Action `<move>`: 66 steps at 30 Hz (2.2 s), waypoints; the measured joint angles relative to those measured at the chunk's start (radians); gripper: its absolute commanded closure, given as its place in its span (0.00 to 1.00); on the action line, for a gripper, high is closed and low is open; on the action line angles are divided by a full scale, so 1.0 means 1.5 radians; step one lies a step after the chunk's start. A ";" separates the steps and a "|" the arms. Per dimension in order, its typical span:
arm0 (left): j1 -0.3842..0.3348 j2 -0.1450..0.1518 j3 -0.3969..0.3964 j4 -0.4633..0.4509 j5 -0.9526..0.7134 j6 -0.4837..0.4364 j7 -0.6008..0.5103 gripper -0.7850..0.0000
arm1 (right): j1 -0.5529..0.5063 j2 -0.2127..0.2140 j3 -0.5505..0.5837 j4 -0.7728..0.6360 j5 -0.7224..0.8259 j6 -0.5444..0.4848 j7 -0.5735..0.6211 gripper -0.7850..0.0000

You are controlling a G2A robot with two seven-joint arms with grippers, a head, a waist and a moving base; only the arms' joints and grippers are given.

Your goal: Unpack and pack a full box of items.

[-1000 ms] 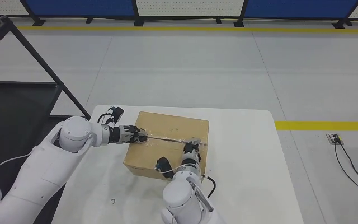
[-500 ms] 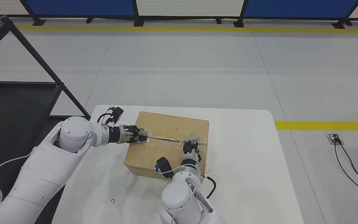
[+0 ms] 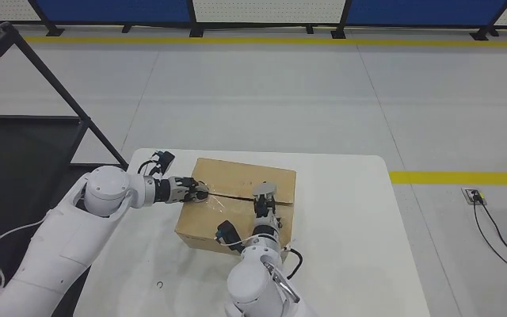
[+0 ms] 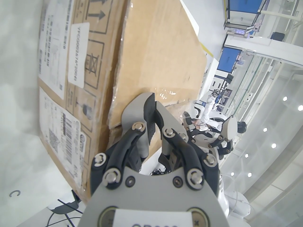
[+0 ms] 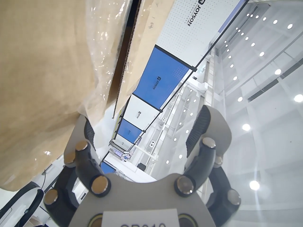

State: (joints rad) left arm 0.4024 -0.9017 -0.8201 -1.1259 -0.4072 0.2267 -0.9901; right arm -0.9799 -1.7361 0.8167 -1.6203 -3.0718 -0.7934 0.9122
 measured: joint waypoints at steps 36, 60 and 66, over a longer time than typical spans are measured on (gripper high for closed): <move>0.103 0.031 -0.177 -0.044 -0.095 -0.019 -0.004 1.00 | -0.025 -0.033 -0.073 -0.129 0.000 0.117 0.010 1.00; 0.278 0.074 -0.413 -0.148 -0.295 0.048 -0.035 0.00 | 0.074 -0.112 -0.120 -0.076 0.077 0.208 0.170 1.00; 0.277 0.074 -0.410 -0.147 -0.290 0.046 -0.034 0.00 | 0.072 -0.111 -0.119 -0.077 0.076 0.211 0.169 1.00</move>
State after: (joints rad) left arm 0.8175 -0.7908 -1.4354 -1.3469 -0.8420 0.2964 -1.0411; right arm -0.8722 -1.9028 0.6378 -1.7359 -2.9584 -0.4774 1.1657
